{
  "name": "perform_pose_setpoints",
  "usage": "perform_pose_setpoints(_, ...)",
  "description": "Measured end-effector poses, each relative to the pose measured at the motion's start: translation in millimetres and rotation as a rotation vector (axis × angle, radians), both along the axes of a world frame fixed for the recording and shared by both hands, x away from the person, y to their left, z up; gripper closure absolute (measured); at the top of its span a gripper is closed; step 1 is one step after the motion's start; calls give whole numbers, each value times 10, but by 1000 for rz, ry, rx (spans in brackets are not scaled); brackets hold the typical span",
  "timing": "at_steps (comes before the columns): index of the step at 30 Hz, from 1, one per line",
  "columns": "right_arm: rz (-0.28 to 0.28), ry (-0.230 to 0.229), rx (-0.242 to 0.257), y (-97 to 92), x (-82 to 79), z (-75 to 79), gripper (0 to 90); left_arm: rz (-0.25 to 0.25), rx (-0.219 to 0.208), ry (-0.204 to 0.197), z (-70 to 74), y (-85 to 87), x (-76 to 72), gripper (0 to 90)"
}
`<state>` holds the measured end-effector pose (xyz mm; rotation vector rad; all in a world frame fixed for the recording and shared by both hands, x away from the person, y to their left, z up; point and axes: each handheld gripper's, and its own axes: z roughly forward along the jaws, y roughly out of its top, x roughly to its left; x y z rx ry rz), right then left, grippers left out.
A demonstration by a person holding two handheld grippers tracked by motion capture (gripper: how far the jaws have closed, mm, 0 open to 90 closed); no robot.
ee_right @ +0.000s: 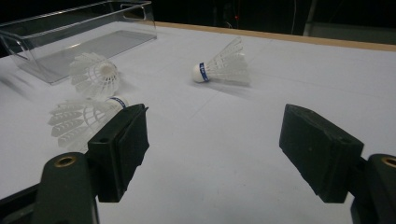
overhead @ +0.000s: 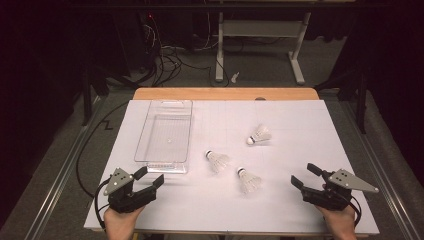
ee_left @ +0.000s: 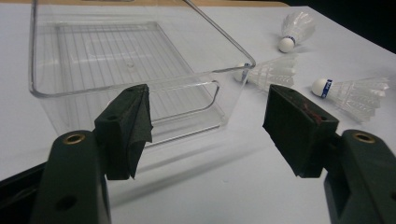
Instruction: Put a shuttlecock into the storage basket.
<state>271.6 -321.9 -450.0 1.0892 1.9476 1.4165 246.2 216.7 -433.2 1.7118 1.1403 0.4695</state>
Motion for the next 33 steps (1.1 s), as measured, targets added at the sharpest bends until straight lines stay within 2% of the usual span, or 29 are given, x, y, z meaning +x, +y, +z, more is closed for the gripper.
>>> perform_pose_setpoints(13, -1, 3, 3, -4, 0, -3, 242, -33, 5, 13, 12, -89, 41, 324)
perform_pose_setpoints(23, -2, 3, 2, -8, -4, -4, 242, -67, 21, 13, 42, -251, 122, 327)
perform_pose_setpoints(33, -2, 3, 0, -7, -5, -6, 241, -87, 26, 10, 61, -338, 185, 329)
